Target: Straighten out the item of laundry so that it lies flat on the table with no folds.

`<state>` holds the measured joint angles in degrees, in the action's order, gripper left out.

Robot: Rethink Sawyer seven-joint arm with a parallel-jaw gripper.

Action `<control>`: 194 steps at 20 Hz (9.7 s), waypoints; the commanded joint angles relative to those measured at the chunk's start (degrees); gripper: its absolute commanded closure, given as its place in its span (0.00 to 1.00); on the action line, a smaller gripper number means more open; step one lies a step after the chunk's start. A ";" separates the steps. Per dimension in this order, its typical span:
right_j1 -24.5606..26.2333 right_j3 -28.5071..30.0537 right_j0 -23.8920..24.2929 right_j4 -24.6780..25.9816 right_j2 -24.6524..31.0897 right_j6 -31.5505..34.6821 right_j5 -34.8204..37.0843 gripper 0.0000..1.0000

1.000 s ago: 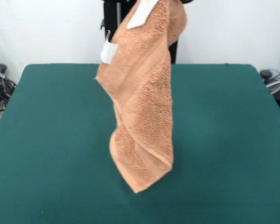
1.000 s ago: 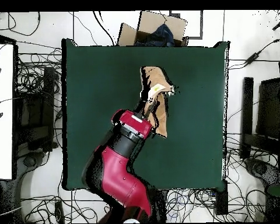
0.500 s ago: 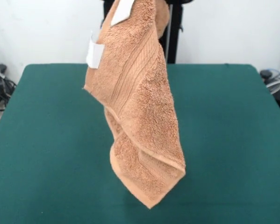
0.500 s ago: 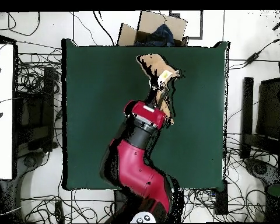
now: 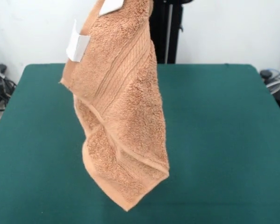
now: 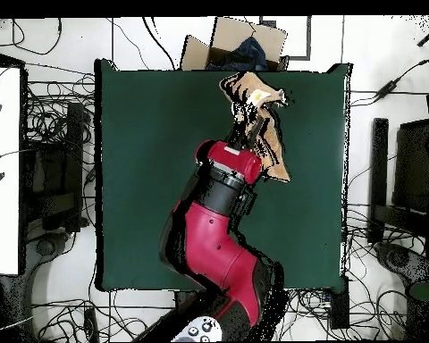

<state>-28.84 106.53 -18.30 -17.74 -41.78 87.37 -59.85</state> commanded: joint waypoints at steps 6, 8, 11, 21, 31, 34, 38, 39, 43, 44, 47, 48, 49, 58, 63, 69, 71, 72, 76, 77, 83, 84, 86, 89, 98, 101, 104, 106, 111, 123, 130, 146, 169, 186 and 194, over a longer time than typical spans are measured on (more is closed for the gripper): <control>10.41 -3.02 -2.87 -5.83 -4.79 -4.76 -2.94 1.00; 11.40 -3.23 -3.01 -6.14 -5.03 -3.40 -2.62 1.00; 12.35 -3.71 -3.25 -6.10 -5.73 -1.98 -1.83 1.00; 14.40 -3.28 -4.39 -8.29 -7.13 1.00 -2.27 0.00; 18.18 -2.82 -6.70 -12.69 -8.97 1.32 -1.93 0.00; 18.76 -2.65 -7.41 -14.18 -9.23 1.64 -1.15 0.00; 18.45 -2.88 -7.85 -14.15 -9.67 2.63 1.02 0.00; 17.90 -3.06 -7.86 -13.76 -9.59 2.99 2.04 0.00; 12.54 -3.81 -4.46 -9.87 -5.09 8.67 10.46 0.00; 10.42 -4.11 -2.93 -7.86 -3.13 10.91 13.38 0.00; 3.57 -4.56 2.04 -2.50 4.06 16.03 22.75 0.00; 2.31 -4.79 3.23 -1.33 5.64 16.69 24.25 0.00; -0.39 -5.14 5.93 1.27 9.22 18.13 28.07 0.00; -13.73 -0.09 34.06 13.45 46.52 22.74 51.61 0.00; -13.23 2.77 41.04 7.01 55.27 19.49 61.86 0.00; -12.63 2.70 44.40 3.19 59.72 18.83 64.73 0.00; -12.40 2.88 45.85 2.93 61.71 19.13 63.86 0.00; -12.41 2.89 46.10 2.92 62.12 19.35 63.22 0.00; -13.51 2.11 45.93 1.59 62.29 19.56 63.68 0.00; -14.04 1.47 45.30 1.11 61.54 19.43 64.16 0.00; -14.04 -2.69 43.04 -2.08 58.89 18.54 66.99 0.00; -13.81 -2.98 42.90 -2.27 58.68 18.27 66.59 0.00; -13.34 -4.25 41.79 -2.73 57.13 17.75 65.75 0.00; -12.31 -6.43 39.92 -3.24 54.31 16.42 66.44 0.00; -5.57 -14.47 40.56 -1.19 53.20 12.02 65.99 0.00; -4.51 -15.21 41.54 0.71 53.18 10.76 65.53 0.00; -3.17 -17.03 43.03 2.43 53.64 8.72 66.42 0.00; -2.16 -18.12 44.07 3.41 54.01 7.48 67.00 0.00; -1.07 -19.76 45.39 5.72 52.41 5.16 71.72 0.00; 3.65 -18.48 50.47 13.08 54.80 6.13 68.95 0.00; 7.25 -19.29 50.76 15.31 55.49 6.97 68.03 0.00; 12.58 -18.12 50.22 13.15 55.19 12.05 67.75 0.00; 15.60 -11.30 49.85 10.78 55.11 18.92 61.38 0.00; 5.84 6.52 49.86 4.90 55.77 24.58 57.05 0.00; 2.91 12.24 50.15 2.28 57.22 25.70 55.52 0.00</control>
<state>-25.01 109.78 32.57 -11.47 13.56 91.88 -3.37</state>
